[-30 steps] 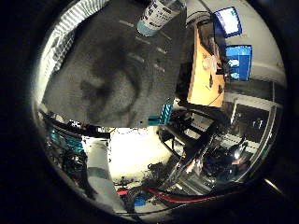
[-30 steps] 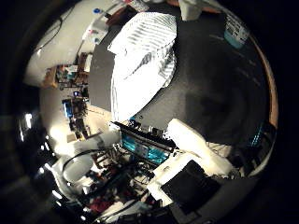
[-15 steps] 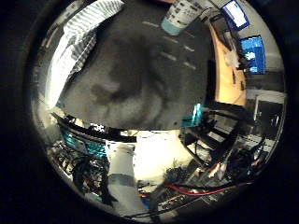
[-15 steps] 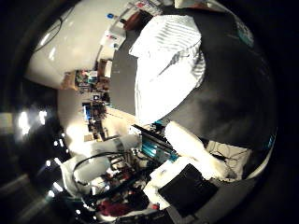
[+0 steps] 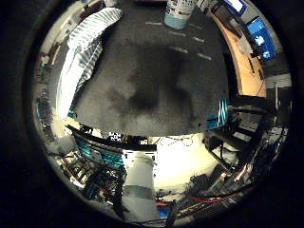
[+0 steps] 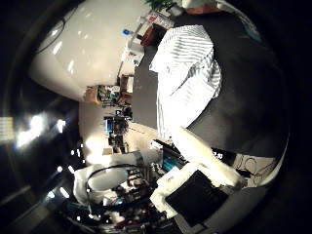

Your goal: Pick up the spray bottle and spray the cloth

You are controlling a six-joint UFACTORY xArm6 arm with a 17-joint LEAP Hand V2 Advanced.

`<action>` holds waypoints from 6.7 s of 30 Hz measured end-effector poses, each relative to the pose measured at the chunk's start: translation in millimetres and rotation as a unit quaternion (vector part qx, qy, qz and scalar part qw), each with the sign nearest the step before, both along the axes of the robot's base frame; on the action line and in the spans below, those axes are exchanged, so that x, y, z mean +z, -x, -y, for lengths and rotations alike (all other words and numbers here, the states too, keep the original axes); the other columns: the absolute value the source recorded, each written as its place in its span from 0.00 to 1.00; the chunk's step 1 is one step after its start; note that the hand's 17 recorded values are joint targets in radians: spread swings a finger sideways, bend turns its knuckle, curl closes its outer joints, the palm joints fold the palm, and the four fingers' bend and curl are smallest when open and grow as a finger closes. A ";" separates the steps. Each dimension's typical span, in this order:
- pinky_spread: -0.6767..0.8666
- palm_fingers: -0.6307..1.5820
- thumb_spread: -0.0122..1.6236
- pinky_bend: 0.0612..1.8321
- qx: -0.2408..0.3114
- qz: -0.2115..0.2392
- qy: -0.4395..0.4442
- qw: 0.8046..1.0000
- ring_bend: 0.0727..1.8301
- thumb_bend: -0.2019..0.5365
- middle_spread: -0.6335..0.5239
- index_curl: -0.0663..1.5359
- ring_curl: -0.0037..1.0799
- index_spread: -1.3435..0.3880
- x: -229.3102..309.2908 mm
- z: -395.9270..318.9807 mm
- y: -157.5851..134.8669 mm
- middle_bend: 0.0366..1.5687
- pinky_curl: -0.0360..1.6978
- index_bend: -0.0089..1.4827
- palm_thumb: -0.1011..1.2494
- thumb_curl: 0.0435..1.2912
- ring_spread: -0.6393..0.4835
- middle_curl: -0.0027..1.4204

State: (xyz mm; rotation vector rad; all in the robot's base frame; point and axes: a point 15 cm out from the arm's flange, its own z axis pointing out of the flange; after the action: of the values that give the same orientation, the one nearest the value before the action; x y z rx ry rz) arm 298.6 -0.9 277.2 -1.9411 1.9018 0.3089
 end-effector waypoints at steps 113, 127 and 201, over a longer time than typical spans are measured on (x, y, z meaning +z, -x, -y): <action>0.71 0.31 0.69 0.28 -0.191 0.181 -0.161 0.951 0.19 0.24 0.72 0.20 0.24 0.64 -8.1 279.7 -148.3 0.11 0.19 0.11 0.53 0.22 0.76 0.23; 0.71 0.31 0.69 0.27 -0.155 0.171 -0.175 0.957 0.19 0.24 0.72 0.20 0.24 0.64 -28.4 262.3 -177.0 0.11 0.19 0.11 0.53 0.22 0.75 0.23; 0.31 0.66 0.69 0.35 -0.037 0.147 -0.242 0.958 0.46 0.25 0.50 0.27 0.33 0.63 -28.3 129.7 -222.6 0.33 0.14 0.14 0.64 0.25 0.47 0.33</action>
State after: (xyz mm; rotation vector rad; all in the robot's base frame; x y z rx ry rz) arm 521.1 -130.7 248.9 -1.4920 1.5272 0.3961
